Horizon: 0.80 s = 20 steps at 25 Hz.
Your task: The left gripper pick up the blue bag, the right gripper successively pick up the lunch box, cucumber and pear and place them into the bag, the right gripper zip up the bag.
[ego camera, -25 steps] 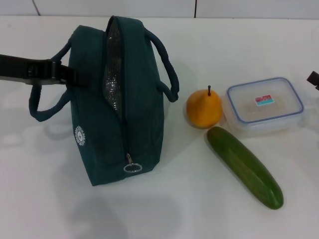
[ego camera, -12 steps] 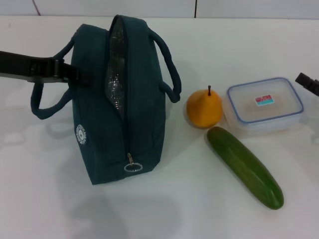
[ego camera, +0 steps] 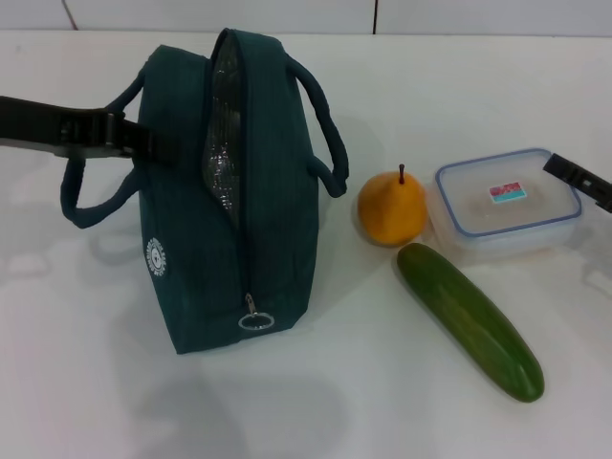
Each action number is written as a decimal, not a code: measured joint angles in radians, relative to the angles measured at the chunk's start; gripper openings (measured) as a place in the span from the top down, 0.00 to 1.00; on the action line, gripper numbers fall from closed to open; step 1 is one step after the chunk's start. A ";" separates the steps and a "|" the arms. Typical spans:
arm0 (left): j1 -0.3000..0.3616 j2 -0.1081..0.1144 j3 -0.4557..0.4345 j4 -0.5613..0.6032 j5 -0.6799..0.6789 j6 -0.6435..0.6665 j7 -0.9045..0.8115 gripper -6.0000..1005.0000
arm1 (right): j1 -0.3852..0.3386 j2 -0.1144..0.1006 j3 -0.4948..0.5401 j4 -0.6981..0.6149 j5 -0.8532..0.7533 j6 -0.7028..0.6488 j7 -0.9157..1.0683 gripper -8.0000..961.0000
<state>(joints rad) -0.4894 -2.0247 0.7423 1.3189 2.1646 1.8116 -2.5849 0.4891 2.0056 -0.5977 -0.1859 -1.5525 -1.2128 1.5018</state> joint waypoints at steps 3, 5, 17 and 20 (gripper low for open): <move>-0.004 0.000 -0.001 0.000 0.000 0.000 0.000 0.95 | 0.001 0.000 -0.001 0.003 0.000 -0.008 0.009 0.13; -0.004 0.000 -0.001 0.000 0.000 0.000 0.000 0.95 | 0.001 0.000 -0.001 0.004 0.000 -0.011 0.015 0.13; -0.003 -0.004 -0.001 0.000 0.000 0.000 0.003 0.96 | 0.001 0.002 -0.017 0.007 0.000 -0.015 0.032 0.13; -0.002 -0.005 -0.001 0.000 0.000 -0.002 0.005 0.96 | 0.002 0.002 -0.024 0.007 0.000 -0.019 0.044 0.13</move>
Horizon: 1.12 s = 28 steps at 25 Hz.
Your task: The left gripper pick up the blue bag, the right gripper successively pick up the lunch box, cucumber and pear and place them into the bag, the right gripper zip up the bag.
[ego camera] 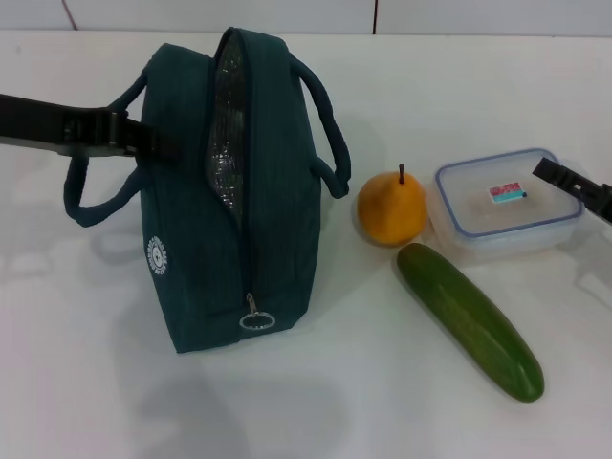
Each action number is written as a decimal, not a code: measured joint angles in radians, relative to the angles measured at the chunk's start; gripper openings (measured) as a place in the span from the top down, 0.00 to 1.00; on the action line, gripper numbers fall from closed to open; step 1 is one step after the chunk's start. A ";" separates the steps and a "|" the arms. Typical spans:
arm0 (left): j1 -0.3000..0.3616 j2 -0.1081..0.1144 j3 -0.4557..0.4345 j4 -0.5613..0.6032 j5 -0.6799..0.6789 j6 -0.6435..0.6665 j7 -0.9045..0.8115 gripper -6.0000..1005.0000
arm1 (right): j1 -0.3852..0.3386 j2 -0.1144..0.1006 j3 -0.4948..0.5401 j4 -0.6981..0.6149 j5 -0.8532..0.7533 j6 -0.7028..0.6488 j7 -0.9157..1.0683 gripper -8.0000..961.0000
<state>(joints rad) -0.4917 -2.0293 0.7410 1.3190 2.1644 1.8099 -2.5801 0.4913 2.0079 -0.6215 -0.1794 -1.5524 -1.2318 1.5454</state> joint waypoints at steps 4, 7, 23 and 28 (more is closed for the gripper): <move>0.001 0.000 0.000 0.000 0.000 -0.005 0.002 0.96 | 0.001 0.000 -0.002 0.000 0.000 -0.017 0.011 0.13; 0.002 0.000 0.000 -0.001 0.000 -0.007 0.003 0.96 | 0.001 0.000 -0.001 0.000 0.001 -0.031 0.017 0.13; 0.001 0.001 0.000 -0.006 0.000 -0.012 0.003 0.95 | -0.010 -0.003 0.011 -0.003 0.010 -0.071 0.079 0.17; 0.000 0.002 0.000 -0.007 0.000 -0.014 0.003 0.95 | -0.010 -0.003 0.011 -0.003 0.012 -0.071 0.083 0.26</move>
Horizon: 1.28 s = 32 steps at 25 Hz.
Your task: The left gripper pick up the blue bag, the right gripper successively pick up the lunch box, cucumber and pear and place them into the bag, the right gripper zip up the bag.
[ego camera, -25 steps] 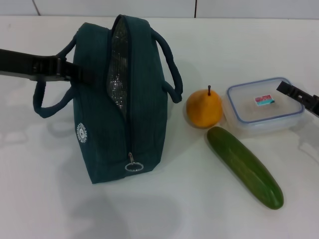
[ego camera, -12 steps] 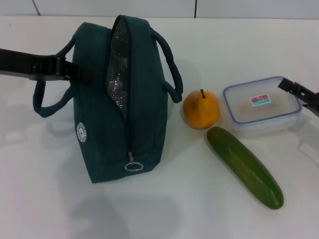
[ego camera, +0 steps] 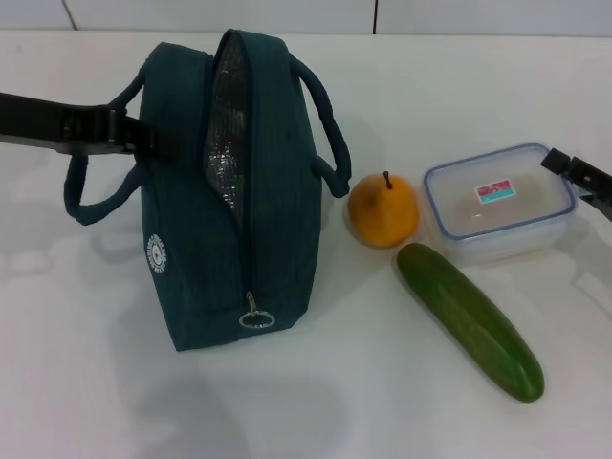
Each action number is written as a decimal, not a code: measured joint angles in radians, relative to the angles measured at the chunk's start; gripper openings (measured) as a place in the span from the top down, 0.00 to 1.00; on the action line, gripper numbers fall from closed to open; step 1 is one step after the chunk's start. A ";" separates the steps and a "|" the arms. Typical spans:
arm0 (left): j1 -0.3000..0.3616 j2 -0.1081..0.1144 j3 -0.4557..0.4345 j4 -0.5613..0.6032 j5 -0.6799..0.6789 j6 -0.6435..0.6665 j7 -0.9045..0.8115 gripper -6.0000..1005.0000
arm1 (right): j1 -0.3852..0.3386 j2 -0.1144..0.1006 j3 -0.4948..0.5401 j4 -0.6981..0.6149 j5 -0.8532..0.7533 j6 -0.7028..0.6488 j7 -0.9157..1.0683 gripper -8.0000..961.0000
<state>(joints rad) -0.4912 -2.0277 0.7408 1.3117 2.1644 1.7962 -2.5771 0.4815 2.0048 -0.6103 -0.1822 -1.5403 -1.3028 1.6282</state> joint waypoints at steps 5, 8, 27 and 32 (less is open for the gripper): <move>-0.004 0.002 0.001 -0.009 0.000 -0.004 0.001 0.95 | 0.000 0.002 0.000 0.000 0.001 -0.002 0.005 0.35; -0.004 0.002 0.003 -0.009 0.000 -0.006 0.001 0.95 | -0.001 0.003 0.001 0.000 0.007 -0.006 0.011 0.52; -0.006 0.003 0.006 -0.009 0.002 -0.011 0.002 0.96 | -0.019 0.004 -0.004 -0.001 0.026 -0.035 0.012 0.88; -0.003 0.001 0.006 -0.009 0.002 -0.010 0.002 0.96 | -0.043 0.005 0.001 -0.004 0.055 -0.067 0.011 0.89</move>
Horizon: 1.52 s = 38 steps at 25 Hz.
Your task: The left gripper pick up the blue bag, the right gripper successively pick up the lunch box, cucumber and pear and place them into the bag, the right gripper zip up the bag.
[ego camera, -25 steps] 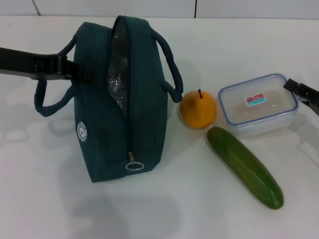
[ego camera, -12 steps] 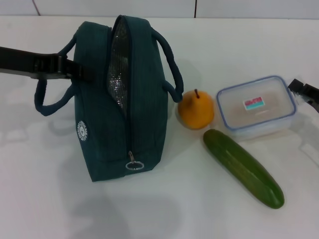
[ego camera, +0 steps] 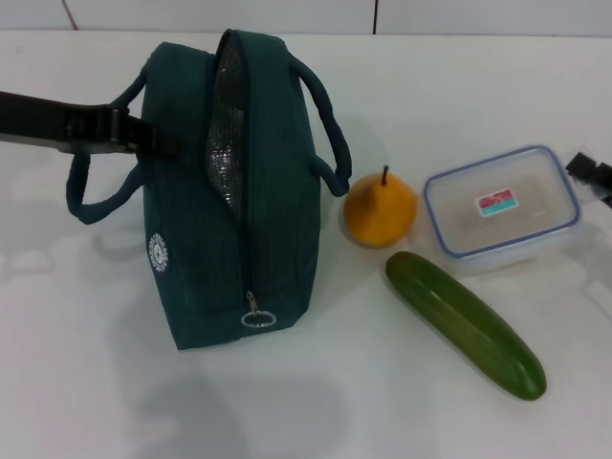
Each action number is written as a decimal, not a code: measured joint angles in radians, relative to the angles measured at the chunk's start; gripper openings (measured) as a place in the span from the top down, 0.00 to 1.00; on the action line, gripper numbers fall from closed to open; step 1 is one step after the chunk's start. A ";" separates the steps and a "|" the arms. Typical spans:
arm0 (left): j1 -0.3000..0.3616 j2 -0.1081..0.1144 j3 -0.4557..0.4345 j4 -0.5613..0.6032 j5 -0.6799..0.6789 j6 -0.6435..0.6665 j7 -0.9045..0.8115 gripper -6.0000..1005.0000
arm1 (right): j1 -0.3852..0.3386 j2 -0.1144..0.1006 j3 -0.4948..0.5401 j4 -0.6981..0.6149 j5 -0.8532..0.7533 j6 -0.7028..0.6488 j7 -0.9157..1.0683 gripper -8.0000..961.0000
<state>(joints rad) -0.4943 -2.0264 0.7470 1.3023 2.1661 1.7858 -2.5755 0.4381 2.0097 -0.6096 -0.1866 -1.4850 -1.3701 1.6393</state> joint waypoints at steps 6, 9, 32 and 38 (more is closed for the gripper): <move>0.005 -0.003 0.000 0.000 0.000 0.002 0.000 0.96 | -0.039 -0.009 0.001 -0.003 0.061 -0.039 0.000 0.89; 0.006 -0.005 0.000 0.000 0.000 0.004 0.000 0.96 | -0.056 -0.013 0.001 -0.001 0.088 -0.056 0.000 0.89; 0.001 -0.009 0.003 0.000 -0.014 0.007 0.014 0.95 | -0.110 -0.009 0.013 0.030 0.247 -0.114 0.080 0.88; -0.003 -0.009 0.010 0.000 -0.016 0.010 0.027 0.95 | -0.109 -0.008 0.013 0.036 0.273 -0.118 0.127 0.88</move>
<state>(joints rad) -0.4975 -2.0355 0.7568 1.3028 2.1501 1.7957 -2.5486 0.3293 2.0013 -0.5963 -0.1504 -1.2122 -1.4883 1.7663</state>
